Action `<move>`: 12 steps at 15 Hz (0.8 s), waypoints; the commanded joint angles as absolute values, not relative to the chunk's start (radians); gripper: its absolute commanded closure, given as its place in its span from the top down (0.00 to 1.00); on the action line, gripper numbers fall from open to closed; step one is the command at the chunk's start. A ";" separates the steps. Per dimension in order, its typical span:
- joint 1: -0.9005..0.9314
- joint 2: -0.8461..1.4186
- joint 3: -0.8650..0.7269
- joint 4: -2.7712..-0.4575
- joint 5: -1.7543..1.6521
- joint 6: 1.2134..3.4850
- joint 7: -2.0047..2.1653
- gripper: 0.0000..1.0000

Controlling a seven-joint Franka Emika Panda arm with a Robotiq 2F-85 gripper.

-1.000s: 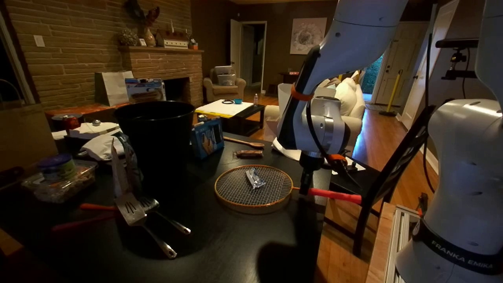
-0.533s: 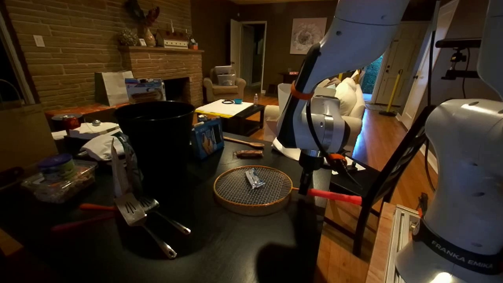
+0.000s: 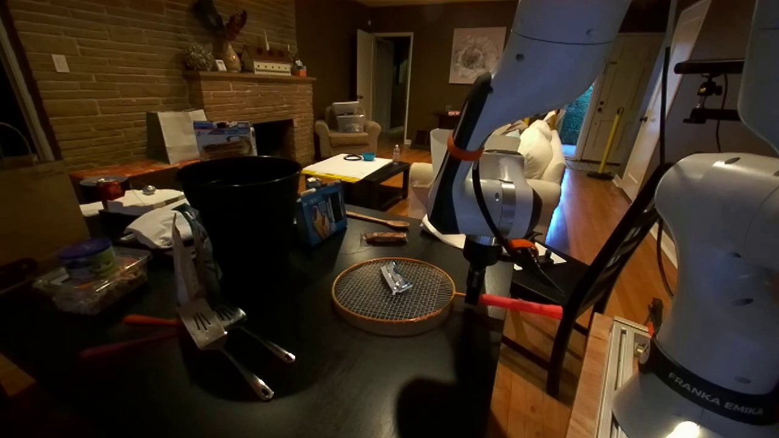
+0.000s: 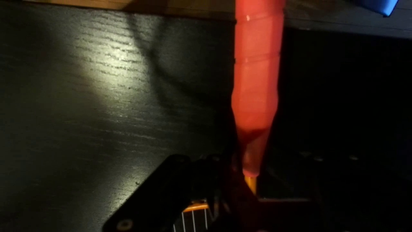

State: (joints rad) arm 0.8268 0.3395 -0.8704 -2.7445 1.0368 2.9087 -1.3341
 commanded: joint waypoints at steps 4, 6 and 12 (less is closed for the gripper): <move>0.884 0.386 -0.908 -2.745 1.037 2.865 -1.319 0.12; 0.895 0.387 -0.918 -2.745 1.036 2.858 -1.317 0.48; 0.927 0.375 -0.953 -2.744 1.036 2.839 -1.324 0.80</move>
State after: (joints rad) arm 0.8925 0.3759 -0.9186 -2.7444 1.0373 2.8574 -1.3340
